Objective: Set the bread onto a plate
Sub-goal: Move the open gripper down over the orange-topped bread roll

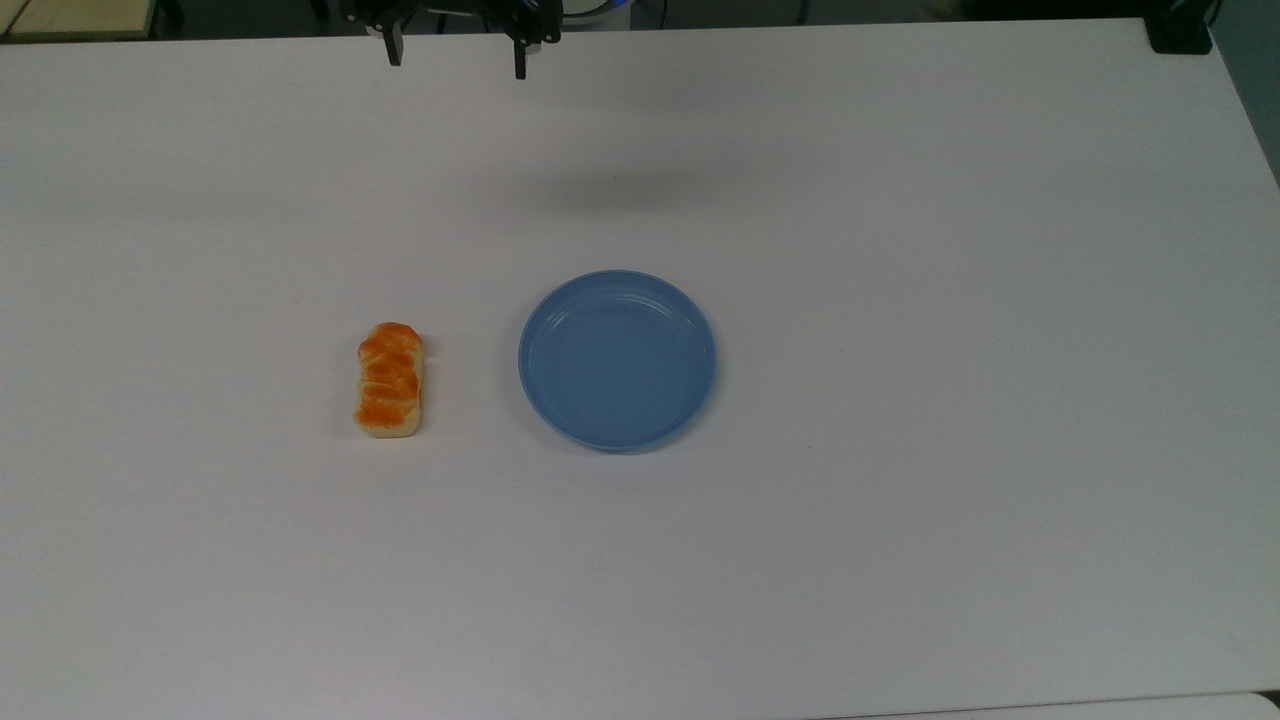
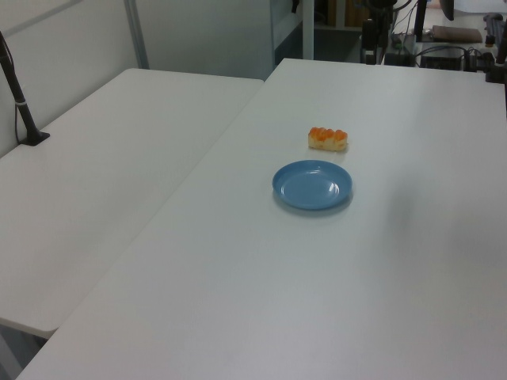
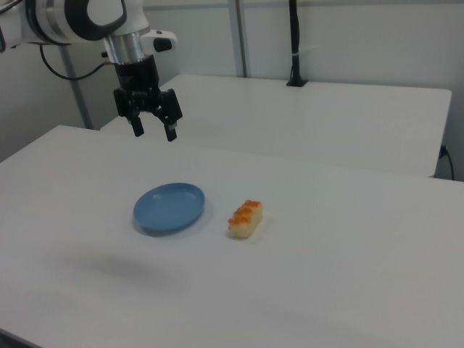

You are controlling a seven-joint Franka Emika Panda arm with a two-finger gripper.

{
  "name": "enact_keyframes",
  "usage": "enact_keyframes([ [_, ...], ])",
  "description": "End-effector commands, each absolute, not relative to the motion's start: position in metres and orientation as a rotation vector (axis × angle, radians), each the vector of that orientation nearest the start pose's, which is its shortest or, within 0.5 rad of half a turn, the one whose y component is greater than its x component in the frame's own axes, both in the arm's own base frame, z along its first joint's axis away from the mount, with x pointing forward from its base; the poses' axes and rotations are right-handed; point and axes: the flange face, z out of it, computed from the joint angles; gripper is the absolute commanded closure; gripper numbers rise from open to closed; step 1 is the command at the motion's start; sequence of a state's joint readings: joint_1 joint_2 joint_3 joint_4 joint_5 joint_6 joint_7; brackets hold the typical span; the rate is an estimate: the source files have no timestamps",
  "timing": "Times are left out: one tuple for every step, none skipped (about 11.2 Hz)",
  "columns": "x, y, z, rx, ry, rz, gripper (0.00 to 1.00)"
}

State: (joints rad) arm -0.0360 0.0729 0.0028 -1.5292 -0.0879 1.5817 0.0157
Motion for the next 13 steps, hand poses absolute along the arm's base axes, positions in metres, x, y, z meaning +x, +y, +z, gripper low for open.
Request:
enact_keyframes([
  [0.568, -0.031, 0.606, -3.209, 0.049, 0.03, 0.0],
  [0.568, -0.033, 0.605, -3.207, 0.054, 0.033, 0.0],
  [0.568, -0.033, 0.605, -3.209, 0.054, 0.03, 0.0],
  [0.57, -0.037, 0.606, -3.209, 0.062, 0.006, 0.0],
  [0.572, -0.038, 0.604, -3.209, 0.059, -0.001, 0.0],
  [0.573, -0.043, 0.605, -3.21, 0.039, -0.012, 0.0],
  [0.573, -0.045, 0.603, -3.21, 0.024, -0.006, 0.0],
  [0.576, -0.05, 0.603, -3.211, 0.011, -0.029, 0.0],
  [0.58, -0.06, 0.597, -3.212, -0.003, -0.034, 0.0],
  [0.586, -0.074, 0.586, -3.211, -0.017, -0.022, 0.0],
  [0.598, -0.081, 0.573, -3.215, -0.014, -0.047, 0.0],
  [0.611, -0.085, 0.555, -3.22, -0.003, -0.069, 0.0],
  [0.62, -0.096, 0.54, -3.226, 0.001, -0.078, 0.0],
])
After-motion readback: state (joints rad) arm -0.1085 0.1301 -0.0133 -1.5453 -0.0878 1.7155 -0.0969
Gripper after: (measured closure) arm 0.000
